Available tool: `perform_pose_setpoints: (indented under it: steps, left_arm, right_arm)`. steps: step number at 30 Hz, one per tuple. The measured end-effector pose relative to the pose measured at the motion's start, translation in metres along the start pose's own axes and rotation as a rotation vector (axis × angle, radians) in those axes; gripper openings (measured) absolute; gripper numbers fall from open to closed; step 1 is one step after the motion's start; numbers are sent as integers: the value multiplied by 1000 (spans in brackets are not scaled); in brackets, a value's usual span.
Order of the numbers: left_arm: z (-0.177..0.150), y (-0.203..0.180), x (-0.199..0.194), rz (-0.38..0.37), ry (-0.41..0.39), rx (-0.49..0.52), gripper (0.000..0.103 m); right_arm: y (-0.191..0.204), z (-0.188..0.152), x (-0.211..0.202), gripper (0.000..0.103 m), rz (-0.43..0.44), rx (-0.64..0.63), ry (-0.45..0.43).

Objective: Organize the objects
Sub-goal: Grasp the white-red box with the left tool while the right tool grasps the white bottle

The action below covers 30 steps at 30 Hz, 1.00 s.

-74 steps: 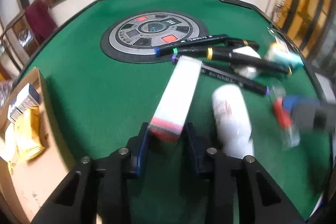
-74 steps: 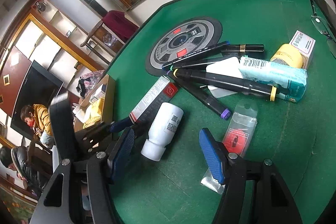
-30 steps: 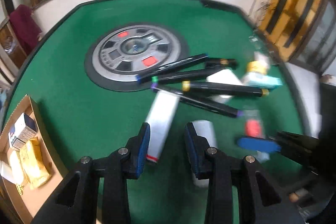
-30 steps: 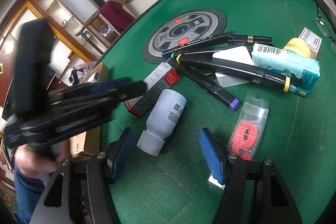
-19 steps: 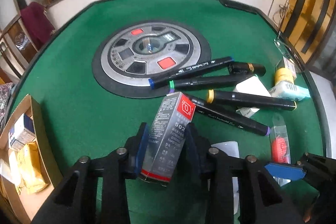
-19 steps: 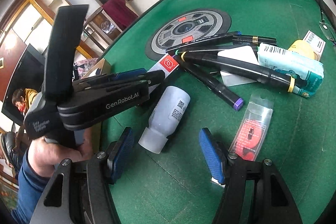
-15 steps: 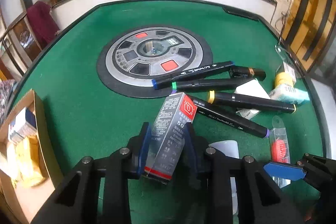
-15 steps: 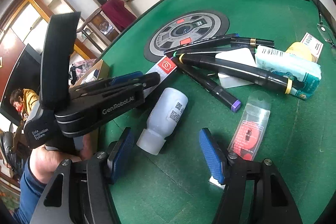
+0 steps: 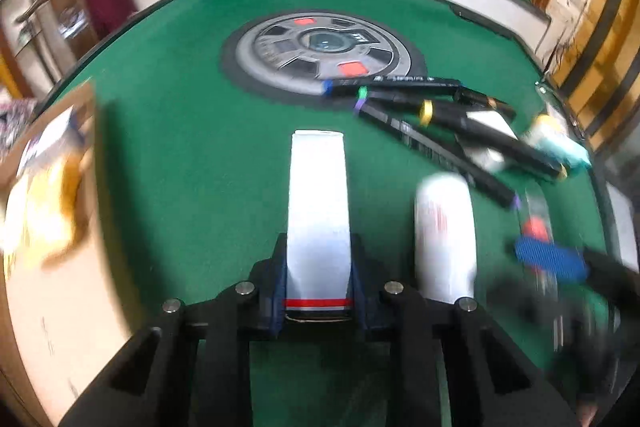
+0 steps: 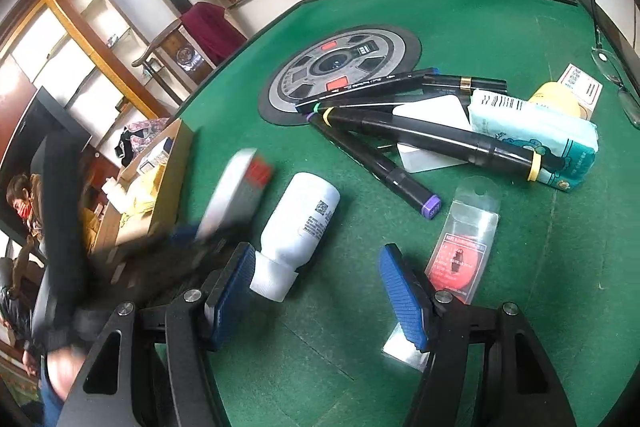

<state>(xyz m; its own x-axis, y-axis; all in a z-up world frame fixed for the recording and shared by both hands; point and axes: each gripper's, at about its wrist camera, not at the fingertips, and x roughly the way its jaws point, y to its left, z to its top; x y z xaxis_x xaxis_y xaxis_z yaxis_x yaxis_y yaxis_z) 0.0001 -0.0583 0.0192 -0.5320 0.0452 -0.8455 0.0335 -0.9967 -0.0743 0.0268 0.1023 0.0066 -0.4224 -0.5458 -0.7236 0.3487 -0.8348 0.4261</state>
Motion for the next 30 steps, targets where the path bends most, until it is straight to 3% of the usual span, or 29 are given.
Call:
perform_pose_setpoints:
  steps: [5, 6, 7, 10, 13, 16, 19, 22, 30]
  left_arm:
    - [-42, 0, -26, -13, -33, -5, 26]
    - [-45, -2, -27, 0, -41, 1, 26]
    - [-46, -4, -27, 5, -46, 11, 26]
    - [-49, -5, -28, 9, -58, 20, 26]
    - [-52, -5, -28, 8, -71, 32, 26]
    - [-52, -4, -27, 0, -93, 31, 26]
    - [-54, 4, -33, -76, -128, -7, 26]
    - [-55, 8, -39, -106, -166, -20, 26]
    - [-53, 12, -42, -108, -181, -38, 26]
  right_arm:
    - [20, 13, 21, 67, -69, -38, 39]
    - [23, 15, 27, 61, -83, -42, 54]
    - [26, 16, 34, 48, -101, -50, 79]
    - [37, 14, 41, 37, -180, -101, 73]
    - [35, 7, 39, 37, -177, -133, 31]
    - [31, -2, 35, 37, -105, -156, -6]
    - [31, -1, 36, 37, -85, -153, -13]
    - [33, -2, 36, 37, -64, -148, -19]
    - [36, 1, 25, 37, -27, -129, -53]
